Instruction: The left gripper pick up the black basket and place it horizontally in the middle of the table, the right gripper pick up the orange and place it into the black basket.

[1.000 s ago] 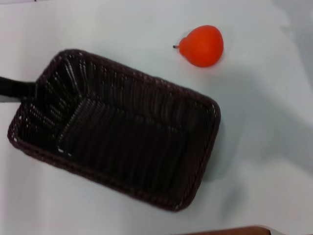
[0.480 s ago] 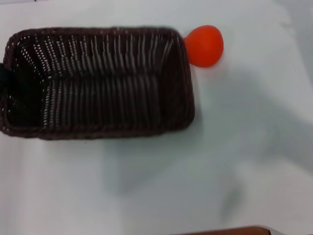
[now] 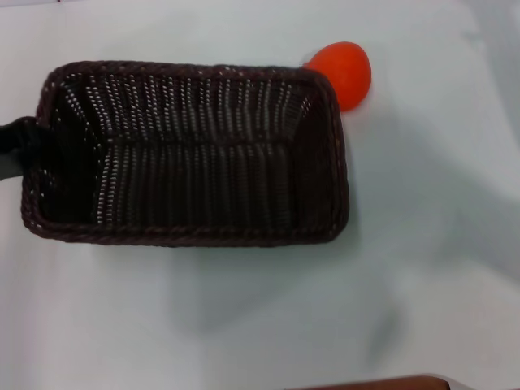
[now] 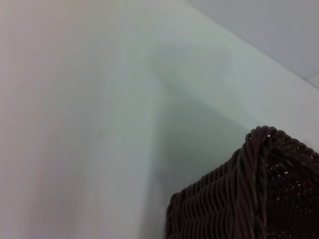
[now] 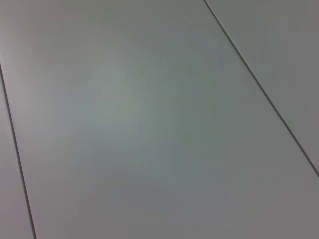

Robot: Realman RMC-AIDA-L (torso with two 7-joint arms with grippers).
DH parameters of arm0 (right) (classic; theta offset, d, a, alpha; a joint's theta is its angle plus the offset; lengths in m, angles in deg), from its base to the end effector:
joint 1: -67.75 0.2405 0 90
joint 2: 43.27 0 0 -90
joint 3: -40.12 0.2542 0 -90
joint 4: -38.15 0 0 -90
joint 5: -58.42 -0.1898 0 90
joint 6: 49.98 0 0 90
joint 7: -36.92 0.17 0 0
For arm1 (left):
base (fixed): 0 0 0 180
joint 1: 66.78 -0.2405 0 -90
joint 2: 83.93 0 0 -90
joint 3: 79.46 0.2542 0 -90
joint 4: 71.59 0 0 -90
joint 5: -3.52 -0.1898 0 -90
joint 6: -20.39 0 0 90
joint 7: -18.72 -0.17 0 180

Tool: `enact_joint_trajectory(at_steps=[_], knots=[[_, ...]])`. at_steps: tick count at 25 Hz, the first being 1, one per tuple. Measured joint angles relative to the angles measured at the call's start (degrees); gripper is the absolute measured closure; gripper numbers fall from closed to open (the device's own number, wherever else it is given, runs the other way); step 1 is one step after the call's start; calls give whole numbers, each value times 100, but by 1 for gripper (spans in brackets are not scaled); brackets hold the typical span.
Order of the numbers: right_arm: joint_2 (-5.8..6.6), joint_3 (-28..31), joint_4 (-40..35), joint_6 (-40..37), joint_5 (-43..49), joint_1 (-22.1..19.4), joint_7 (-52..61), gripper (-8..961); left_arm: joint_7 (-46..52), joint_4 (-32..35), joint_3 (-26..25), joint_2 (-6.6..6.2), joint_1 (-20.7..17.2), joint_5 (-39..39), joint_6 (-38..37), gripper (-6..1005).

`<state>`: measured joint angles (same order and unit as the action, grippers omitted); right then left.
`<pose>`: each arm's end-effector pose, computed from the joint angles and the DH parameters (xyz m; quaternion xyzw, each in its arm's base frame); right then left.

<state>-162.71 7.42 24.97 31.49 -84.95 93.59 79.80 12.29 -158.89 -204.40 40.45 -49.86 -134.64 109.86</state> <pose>0.3031 0.3489 0.1128 -0.2380 -0.5269 -0.6129 0.5386 -0.2517 0.3031 0.0313 -0.6732 -0.6992 -0.0961 0.2209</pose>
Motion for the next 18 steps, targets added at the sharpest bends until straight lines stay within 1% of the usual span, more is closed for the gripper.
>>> enact_joint_trajectory(at_steps=[2, 5, 10, 13, 18], knots=[[0, 0, -1, -6, 1, 0, 0, 86, 82, 16, 165, -6, -28, 0, -58, 828], [0, 0, -1, -51, 2, 1, -6, 87, 129, 42, 265, 0, -28, 34, -150, 829], [0, 0, -1, -75, 2, 1, -19, 89, 84, 245, 273, -29, -24, 339, -229, 828], [0, 1, -1, -75, 3, 1, -29, 90, 12, 404, 230, -34, -4, 425, -264, 793], [0, 8, -25, -75, 3, 13, -47, 91, -28, 474, 153, -44, 4, 482, -299, 736]])
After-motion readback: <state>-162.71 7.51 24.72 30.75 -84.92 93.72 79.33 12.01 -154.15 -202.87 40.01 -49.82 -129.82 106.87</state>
